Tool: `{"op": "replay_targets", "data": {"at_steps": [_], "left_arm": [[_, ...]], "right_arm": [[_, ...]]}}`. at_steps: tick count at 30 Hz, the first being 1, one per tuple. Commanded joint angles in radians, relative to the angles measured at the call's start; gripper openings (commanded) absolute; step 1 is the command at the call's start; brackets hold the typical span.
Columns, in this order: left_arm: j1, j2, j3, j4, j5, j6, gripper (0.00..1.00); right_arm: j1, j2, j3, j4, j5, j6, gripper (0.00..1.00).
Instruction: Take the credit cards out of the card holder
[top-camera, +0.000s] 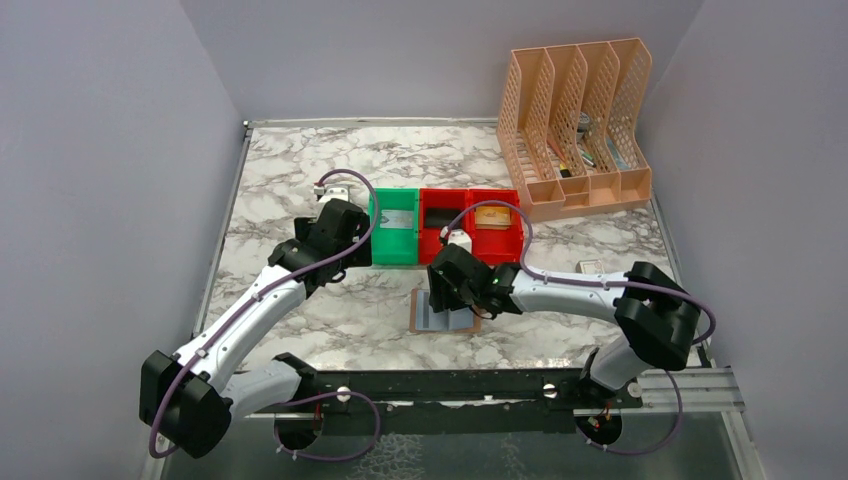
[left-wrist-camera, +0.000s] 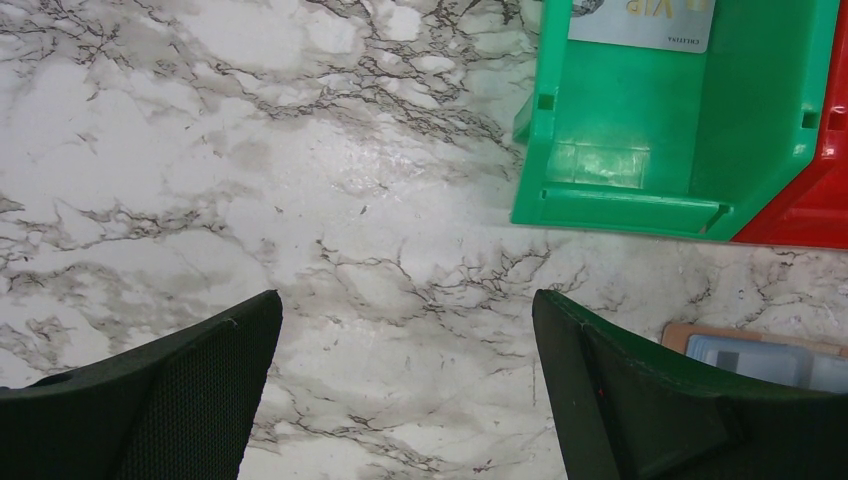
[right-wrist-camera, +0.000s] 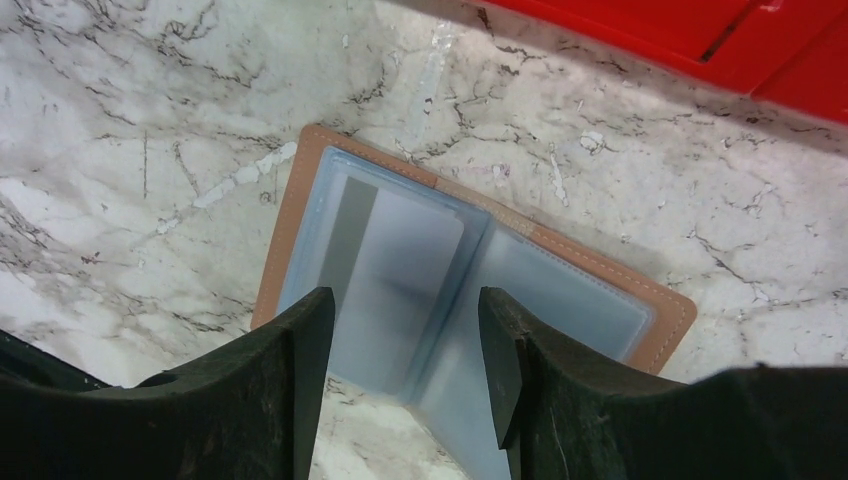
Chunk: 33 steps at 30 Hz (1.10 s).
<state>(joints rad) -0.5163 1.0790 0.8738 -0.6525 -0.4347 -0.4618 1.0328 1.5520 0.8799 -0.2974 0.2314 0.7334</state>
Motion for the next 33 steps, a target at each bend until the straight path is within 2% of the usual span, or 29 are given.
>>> {"op": "replay_targets", "data": {"at_steps": [1,18,24,28,33], "left_arm": [[0.007,-0.01,-0.014,0.006,-0.021,-0.009,0.99],[0.007,0.004,-0.018,0.007,0.004,-0.011,0.99],[0.007,0.006,-0.019,0.009,0.02,-0.014,0.99],[0.007,0.017,-0.021,0.019,0.066,-0.008,0.99],[0.007,0.025,-0.033,0.064,0.188,-0.006,0.95]], "right_arm": [[0.014,0.01,0.024,-0.012,0.018,0.026,0.53],[0.013,0.103,-0.045,0.053,0.005,0.077,0.33],[0.012,0.109,-0.101,0.072,0.055,0.081,0.18],[0.008,0.099,-0.144,0.134,0.01,0.082,0.08],[-0.031,0.094,-0.218,0.206,-0.054,0.119,0.01]]}}
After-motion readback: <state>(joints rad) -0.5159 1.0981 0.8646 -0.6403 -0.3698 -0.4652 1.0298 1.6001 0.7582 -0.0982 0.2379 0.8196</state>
